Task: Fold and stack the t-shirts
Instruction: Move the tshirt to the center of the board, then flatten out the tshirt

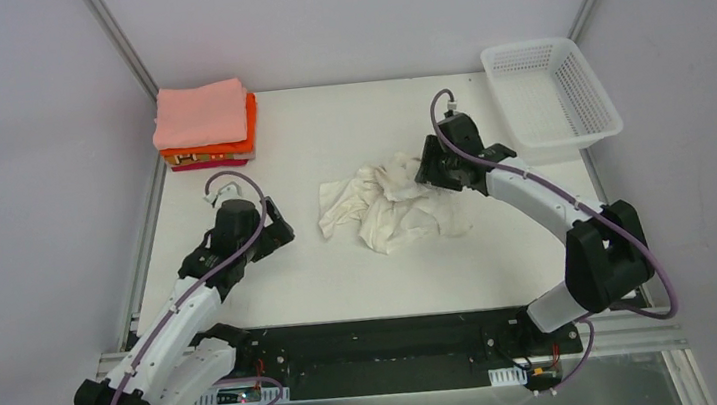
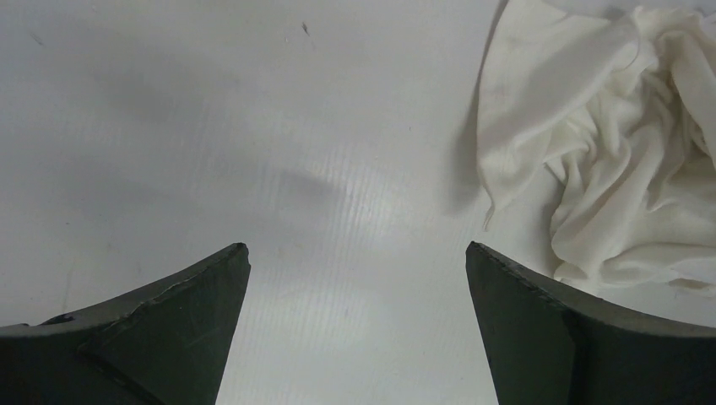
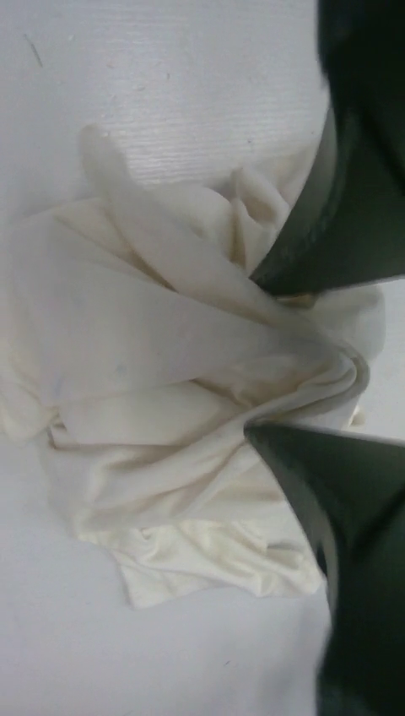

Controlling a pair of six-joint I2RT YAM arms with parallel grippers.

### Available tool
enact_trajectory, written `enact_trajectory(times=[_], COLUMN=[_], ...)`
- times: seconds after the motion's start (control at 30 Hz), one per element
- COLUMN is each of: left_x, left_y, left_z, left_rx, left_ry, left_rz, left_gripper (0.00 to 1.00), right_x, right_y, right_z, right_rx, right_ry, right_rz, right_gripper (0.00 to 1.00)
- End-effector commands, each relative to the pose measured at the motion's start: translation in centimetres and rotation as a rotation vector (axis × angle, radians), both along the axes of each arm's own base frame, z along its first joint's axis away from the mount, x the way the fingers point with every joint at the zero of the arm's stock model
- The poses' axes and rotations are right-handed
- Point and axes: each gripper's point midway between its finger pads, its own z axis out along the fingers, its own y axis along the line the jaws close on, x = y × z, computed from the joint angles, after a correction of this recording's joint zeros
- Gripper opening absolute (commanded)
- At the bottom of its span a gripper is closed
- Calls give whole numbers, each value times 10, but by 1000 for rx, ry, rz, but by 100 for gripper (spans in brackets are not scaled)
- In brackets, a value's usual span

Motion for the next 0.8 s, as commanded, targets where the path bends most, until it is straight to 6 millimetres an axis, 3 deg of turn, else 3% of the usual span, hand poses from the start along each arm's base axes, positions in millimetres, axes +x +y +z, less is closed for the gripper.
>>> enact_trajectory(times=[0.0, 0.03, 0.07, 0.2, 0.3, 0.43, 0.6, 0.67, 0.77], left_x=[5, 7, 8, 12, 16, 23, 38, 44, 58], left_y=[-23, -27, -32, -49, -60, -77, -102, -110, -126], left_z=[0, -1, -1, -2, -2, -7, -24, -33, -42], left_rx=[-67, -76, -89, -139, -168, -221, -278, -285, -307], left_ry=[31, 38, 44, 56, 60, 70, 117, 155, 189], left_rz=[-71, -88, -106, -173, -213, -269, -329, -347, -391], left_gripper=[100, 100, 100, 100, 100, 100, 100, 98, 86], right_x=[19, 19, 18, 1, -29, -74, -118, -125, -130], right_y=[-15, -20, -25, -51, -78, -104, -106, -103, -104], right_z=[22, 31, 40, 69, 71, 49, 5, 0, -6], right_rx=[-42, -51, -59, -83, -116, -99, 24, 63, 78], right_ry=[-105, -123, -140, -193, -182, -157, -119, -137, -145], right_rz=[-79, -98, -120, -208, -286, -358, -353, -327, -328], right_gripper=[80, 97, 99, 99, 99, 100, 99, 99, 99])
